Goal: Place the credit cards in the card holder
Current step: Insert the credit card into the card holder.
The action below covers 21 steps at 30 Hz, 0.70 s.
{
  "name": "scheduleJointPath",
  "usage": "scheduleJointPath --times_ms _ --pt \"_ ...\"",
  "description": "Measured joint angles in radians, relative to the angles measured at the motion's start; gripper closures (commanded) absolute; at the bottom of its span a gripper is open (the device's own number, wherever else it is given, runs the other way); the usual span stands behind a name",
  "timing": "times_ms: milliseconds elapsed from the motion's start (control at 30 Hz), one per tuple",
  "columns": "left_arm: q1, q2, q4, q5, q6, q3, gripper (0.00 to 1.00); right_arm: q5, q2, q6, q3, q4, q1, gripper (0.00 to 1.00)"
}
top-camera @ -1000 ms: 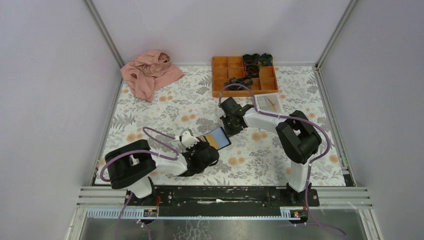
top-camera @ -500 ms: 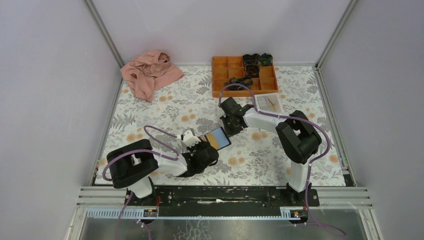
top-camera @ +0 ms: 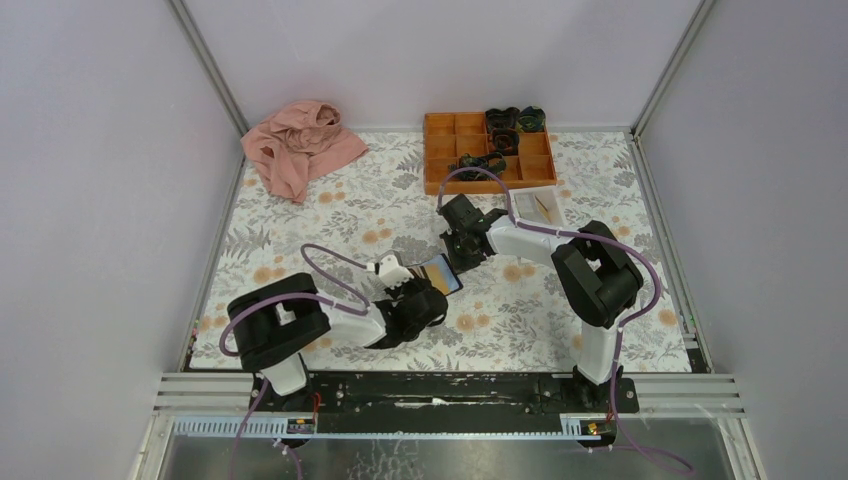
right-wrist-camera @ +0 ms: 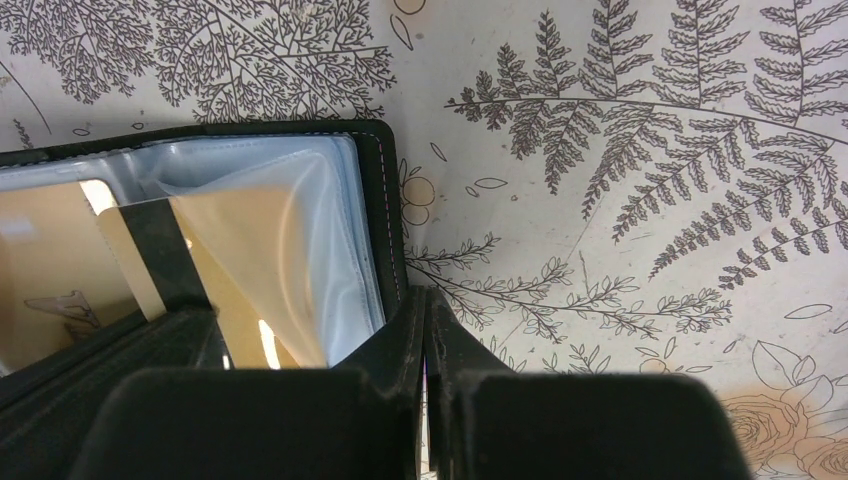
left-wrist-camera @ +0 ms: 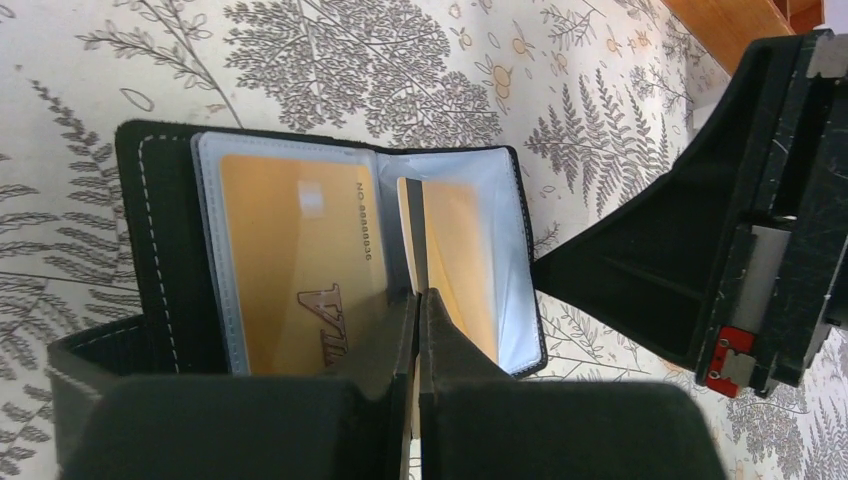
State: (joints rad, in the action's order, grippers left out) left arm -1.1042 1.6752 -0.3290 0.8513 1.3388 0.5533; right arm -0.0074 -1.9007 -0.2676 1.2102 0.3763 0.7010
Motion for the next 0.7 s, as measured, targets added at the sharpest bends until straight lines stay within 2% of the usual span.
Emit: scheduleJointPath --times_ms 200,367,700 --pt "0.000 0.014 0.036 -0.006 -0.011 0.037 0.95 0.000 0.000 0.000 -0.002 -0.001 0.000 1.00" --pt "0.000 0.013 0.098 -0.006 0.006 0.063 1.00 0.002 0.003 0.000 -0.008 -0.008 0.000 1.00" --pt "-0.001 0.026 0.349 -0.003 0.151 0.171 1.00 0.004 0.008 -0.002 -0.015 -0.016 0.001 1.00"
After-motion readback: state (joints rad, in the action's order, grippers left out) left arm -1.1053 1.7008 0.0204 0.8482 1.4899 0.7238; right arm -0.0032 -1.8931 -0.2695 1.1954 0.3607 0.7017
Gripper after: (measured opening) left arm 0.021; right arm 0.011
